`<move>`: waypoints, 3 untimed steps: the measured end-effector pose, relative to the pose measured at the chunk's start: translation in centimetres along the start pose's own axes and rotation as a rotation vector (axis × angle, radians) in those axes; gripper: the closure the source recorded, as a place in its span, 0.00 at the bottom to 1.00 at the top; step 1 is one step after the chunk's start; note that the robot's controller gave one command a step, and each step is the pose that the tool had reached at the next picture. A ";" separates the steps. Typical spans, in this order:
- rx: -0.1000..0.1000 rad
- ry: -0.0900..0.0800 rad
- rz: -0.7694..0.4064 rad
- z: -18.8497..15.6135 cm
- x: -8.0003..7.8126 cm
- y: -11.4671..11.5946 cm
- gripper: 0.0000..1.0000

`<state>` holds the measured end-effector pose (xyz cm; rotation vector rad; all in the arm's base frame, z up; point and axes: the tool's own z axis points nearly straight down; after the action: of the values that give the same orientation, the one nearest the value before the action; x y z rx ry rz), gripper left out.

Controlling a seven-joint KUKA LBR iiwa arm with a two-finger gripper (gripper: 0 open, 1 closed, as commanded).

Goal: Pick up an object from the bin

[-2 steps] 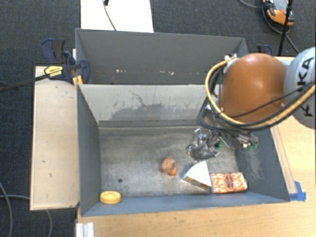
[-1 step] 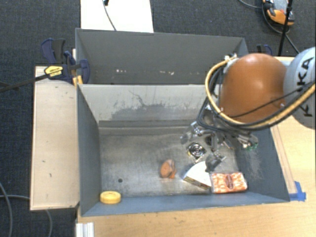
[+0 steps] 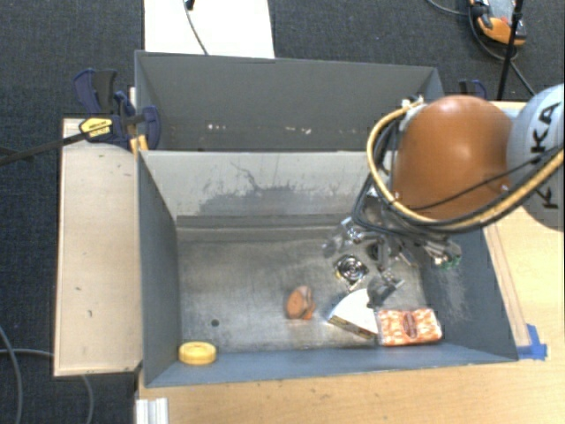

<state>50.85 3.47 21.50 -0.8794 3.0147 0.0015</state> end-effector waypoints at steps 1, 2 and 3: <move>0.003 -0.006 -0.128 14.5 -2.0 0.7 1.00; 0.003 -0.005 -0.126 14.2 -2.0 0.6 1.00; -0.002 0.006 -0.214 12.7 -3.0 1.1 1.00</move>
Offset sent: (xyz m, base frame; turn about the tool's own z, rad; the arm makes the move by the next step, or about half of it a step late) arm 0.0000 0.0000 0.0000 0.0000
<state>52.82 6.06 8.78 -1.1981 2.9096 0.0015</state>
